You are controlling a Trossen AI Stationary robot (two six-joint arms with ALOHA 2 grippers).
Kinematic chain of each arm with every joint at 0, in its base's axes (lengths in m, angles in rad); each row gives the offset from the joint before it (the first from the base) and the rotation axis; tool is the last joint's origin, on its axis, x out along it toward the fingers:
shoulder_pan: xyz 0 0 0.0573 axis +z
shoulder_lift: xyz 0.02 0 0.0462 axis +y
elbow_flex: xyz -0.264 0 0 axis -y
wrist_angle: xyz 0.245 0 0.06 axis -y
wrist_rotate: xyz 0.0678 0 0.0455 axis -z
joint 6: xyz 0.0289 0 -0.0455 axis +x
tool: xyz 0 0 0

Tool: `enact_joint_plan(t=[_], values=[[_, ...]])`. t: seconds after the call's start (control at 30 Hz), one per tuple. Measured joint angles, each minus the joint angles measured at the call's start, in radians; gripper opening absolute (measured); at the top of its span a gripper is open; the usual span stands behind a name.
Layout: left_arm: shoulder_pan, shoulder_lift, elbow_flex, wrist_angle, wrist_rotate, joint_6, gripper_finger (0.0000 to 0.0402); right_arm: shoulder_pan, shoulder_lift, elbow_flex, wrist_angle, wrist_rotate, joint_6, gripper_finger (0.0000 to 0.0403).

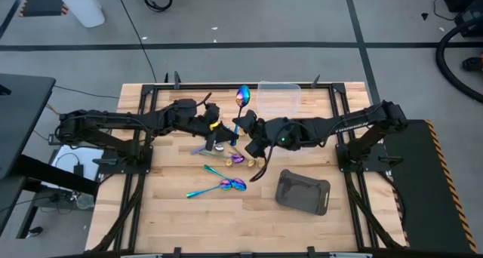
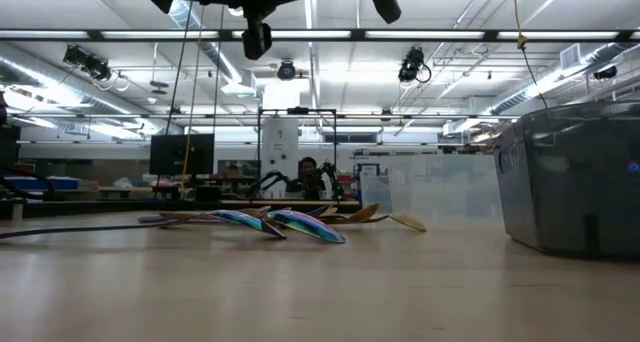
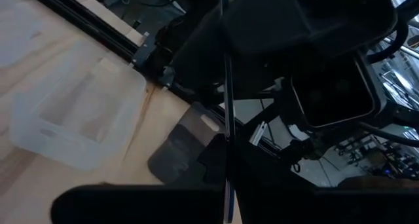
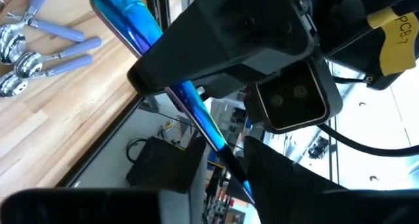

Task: Sort silverware by color (type)
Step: Put the blue spoon into the bottom transparent bin

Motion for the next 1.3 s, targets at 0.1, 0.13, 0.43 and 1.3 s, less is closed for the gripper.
enact_joint_plan(t=[0.1,0.13,0.43,1.3], values=[[0.0,0.0,-0.001,0.018,-0.003,-0.008,0.0023,-0.012,-0.001,0.001,-0.001,-0.017,-0.011,0.0075],[0.0,0.0,-0.001,0.022,-0.01,-0.018,0.0024,-0.014,-0.001,0.001,-0.002,-0.018,-0.012,0.0067],[-0.001,-0.001,-0.001,0.061,-0.042,-0.023,0.0079,-0.014,-0.001,0.0,-0.041,-0.018,-0.004,0.0024],[0.008,-0.091,0.0,-0.298,-0.141,0.475,0.0208,-0.012,0.001,0.0,-0.22,0.027,0.275,0.0018]])
